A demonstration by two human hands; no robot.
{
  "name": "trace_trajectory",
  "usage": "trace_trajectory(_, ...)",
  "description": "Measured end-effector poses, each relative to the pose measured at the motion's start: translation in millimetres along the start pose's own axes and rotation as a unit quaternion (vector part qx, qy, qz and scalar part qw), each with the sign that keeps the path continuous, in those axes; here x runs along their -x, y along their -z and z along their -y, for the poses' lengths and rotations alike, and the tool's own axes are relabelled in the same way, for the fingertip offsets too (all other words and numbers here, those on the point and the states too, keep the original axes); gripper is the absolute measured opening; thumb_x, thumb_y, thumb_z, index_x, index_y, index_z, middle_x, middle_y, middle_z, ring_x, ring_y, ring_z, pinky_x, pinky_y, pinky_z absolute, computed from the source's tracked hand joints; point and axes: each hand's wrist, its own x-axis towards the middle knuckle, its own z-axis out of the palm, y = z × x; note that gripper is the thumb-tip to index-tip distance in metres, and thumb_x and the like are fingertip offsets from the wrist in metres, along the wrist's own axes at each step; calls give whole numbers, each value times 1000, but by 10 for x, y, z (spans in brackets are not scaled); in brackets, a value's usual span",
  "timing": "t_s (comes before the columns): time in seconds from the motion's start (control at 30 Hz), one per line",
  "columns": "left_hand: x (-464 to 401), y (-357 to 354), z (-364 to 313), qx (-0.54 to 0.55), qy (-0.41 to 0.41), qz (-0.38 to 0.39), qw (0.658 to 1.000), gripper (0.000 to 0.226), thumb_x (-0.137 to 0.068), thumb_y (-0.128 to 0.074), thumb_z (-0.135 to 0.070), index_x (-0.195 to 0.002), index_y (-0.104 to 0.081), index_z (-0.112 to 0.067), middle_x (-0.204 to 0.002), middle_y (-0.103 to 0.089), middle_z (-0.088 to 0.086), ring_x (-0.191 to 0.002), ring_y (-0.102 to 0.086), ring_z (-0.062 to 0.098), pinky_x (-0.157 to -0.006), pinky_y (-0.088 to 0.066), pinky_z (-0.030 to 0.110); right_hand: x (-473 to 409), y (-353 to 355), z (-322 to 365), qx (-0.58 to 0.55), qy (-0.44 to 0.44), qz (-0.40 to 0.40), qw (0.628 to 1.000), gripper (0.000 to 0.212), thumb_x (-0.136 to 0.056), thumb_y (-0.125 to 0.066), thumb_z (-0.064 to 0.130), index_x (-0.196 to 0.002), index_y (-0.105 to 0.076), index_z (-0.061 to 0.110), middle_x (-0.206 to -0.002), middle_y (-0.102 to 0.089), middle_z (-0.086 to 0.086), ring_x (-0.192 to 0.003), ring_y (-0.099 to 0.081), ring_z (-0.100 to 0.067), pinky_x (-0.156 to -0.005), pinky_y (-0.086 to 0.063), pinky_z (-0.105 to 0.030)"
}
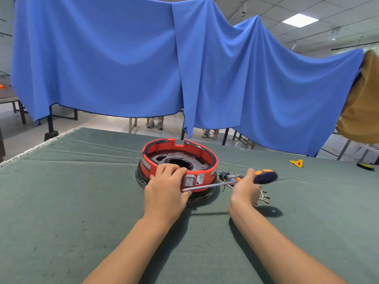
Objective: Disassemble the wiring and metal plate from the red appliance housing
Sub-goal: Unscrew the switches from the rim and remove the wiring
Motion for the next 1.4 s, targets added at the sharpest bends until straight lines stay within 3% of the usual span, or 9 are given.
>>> trace_trajectory(0.07, -6, -2, -10, 4, -2, -2, 1000, 54, -73, -75, -38, -123, -56, -30, -122, -52, -14, -123, -37, 9, -86, -50, 39, 213, -82, 4, -6, 62, 42, 997, 44, -93, -42, 48, -67, -55, 14, -67, -58, 1, -63, -53, -23, -57, -34, -32)
trace_trajectory(0.17, 15, 11, 11, 19, -2, 4, 1000, 55, -73, -76, -36, -124, -56, -29, -123, -52, -13, -123, -38, 8, -88, -51, 42, 388, -172, 46, -2, 96, 40, 995, 46, -95, -40, 50, -73, -55, 13, -68, -58, 3, -58, -52, -13, -49, -29, -30)
trace_trajectory(0.37, 24, 35, 43, 22, -20, 10, 1000, 54, -75, -72, -39, -125, -53, -32, -125, -49, -16, -125, -35, 5, -88, -49, 38, 58, 83, 1, -28, 40, -34, 998, 44, -94, -41, 46, -69, -54, 12, -65, -54, 4, -60, -50, -21, -62, -33, -33)
trace_trajectory(0.5, 32, 5, 41, 9, -28, 4, 1000, 55, -76, -71, -40, -127, -52, -29, -126, -49, -14, -126, -35, 8, -90, -49, 42, -164, 250, -11, -41, 23, -90, 995, 46, -93, -39, 46, -83, -59, 6, -74, -59, -4, -74, -52, -29, -67, -38, -37)
trace_trajectory(0.73, 47, 17, 34, -4, -36, -1, 999, 57, -78, -69, -42, -129, -50, -29, -128, -48, -13, -128, -34, 8, -93, -48, 39, -294, 267, -21, -61, -14, -100, 993, 41, -95, -38, 45, -86, -52, 8, -65, -51, 4, -74, -50, -28, -69, -36, -34)
trace_trajectory(0.97, 53, -12, 20, -8, -34, -15, 999, 58, -73, -75, -40, -126, -55, -27, -125, -53, -12, -124, -40, 10, -85, -50, 37, -351, 188, -49, -41, -15, -111, 993, 49, -98, -35, 44, -100, -60, 2, -89, -57, -9, -80, -50, -31, -69, -34, -34)
trace_trajectory(1.1, 47, -22, -13, -5, -25, -14, 1000, 61, -67, -80, -36, -123, -58, -24, -121, -55, -9, -122, -43, 14, -83, -52, 43, -408, 86, -32, -4, -32, -116, 993, 56, -99, -33, 44, -112, -60, -4, -113, -64, -20, -99, -58, -38, -74, -36, -36)
trace_trajectory(1.23, 42, -31, 1, 2, -25, -22, 999, 60, -65, -82, -35, -120, -61, -25, -118, -57, -10, -119, -45, 13, -78, -53, 41, -443, -28, 2, 20, -49, -96, 994, 58, -100, -31, 44, -114, -59, -5, -117, -62, -22, -102, -58, -38, -79, -40, -39)
trace_trajectory(1.4, 53, -29, 26, 14, -40, -25, 999, 59, -64, -83, -34, -118, -61, -24, -117, -57, -9, -117, -46, 14, -72, -52, 38, -461, -135, -4, 52, -48, -90, 993, 58, -100, -30, 44, -111, -61, -4, -115, -63, -20, -101, -59, -37, -73, -34, -35)
